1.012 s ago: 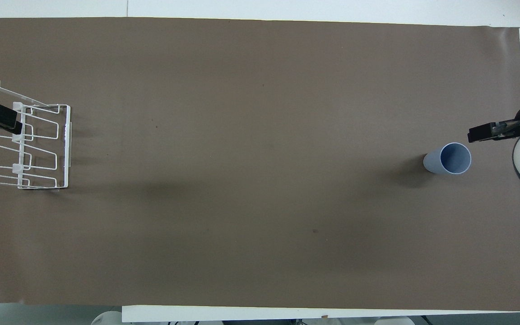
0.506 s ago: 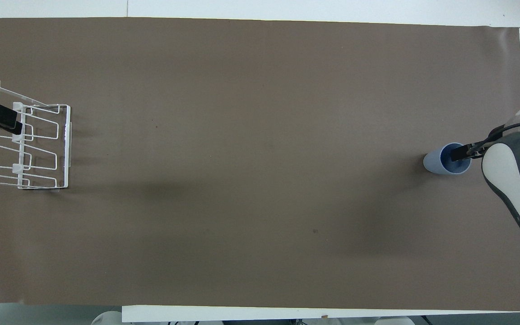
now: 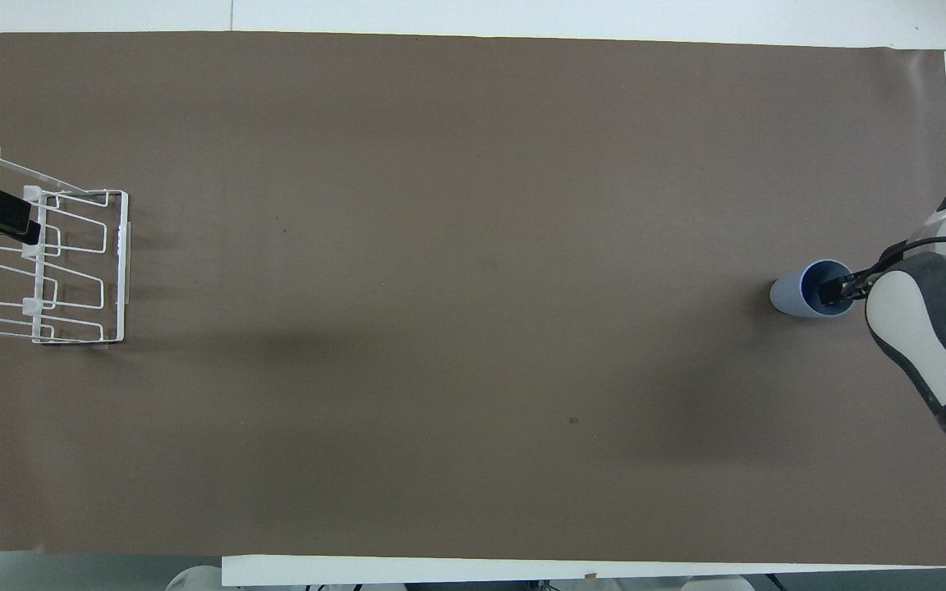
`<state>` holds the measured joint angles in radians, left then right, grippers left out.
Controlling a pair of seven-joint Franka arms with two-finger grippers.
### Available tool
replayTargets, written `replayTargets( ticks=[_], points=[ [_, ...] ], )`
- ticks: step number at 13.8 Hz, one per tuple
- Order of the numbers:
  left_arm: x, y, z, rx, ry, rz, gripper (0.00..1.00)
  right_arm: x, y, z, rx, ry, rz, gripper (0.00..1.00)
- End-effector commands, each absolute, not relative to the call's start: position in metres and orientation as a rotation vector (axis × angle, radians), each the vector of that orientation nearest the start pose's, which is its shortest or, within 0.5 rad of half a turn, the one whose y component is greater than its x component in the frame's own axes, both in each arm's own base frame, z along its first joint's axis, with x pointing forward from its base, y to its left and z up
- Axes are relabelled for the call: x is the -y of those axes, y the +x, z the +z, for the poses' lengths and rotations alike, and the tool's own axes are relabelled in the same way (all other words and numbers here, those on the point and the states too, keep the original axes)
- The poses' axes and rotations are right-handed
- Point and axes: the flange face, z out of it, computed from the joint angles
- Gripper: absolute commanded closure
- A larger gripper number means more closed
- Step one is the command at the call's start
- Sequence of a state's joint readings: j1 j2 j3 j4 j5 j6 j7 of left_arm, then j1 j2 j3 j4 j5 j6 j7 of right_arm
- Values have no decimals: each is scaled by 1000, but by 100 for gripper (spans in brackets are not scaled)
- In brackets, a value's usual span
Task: Hang cup on cup holder
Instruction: 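Lower the right gripper into the blue cup's mouth and grip it, then lift the blue cup with the right gripper while the left gripper approaches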
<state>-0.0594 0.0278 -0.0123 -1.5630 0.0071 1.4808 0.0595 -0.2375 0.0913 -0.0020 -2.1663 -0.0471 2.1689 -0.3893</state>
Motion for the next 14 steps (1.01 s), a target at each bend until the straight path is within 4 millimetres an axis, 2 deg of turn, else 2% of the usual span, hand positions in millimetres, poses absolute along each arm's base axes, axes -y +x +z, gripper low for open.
replayTargets(
  ticks=[1,4,5,7,8,10,11,13,14],
  points=[
    [36,545,606,-209,-3130,176,0,126,522,344,307,-3129,148,100],
    [36,545,606,-209,-3130,176,0,121,524,350,333,-3117,186,100],
    [36,545,606,-212,-3130,176,0,112,531,365,365,-3107,216,100],
    [33,543,604,-202,-3126,200,0,67,553,415,469,-3082,244,100],
    [25,543,604,-173,-3128,207,0,40,561,435,460,-3010,205,100],
    [21,544,605,-159,-3130,193,0,17,565,448,329,-2805,135,100],
    [22,544,604,-111,-3130,197,0,8,564,450,256,-2689,121,100],
    [34,543,599,228,-3111,197,0,-14,558,452,110,-2480,145,100],
    [47,542,598,373,-3097,156,0,-27,554,453,32,-2410,157,100]
  ],
)
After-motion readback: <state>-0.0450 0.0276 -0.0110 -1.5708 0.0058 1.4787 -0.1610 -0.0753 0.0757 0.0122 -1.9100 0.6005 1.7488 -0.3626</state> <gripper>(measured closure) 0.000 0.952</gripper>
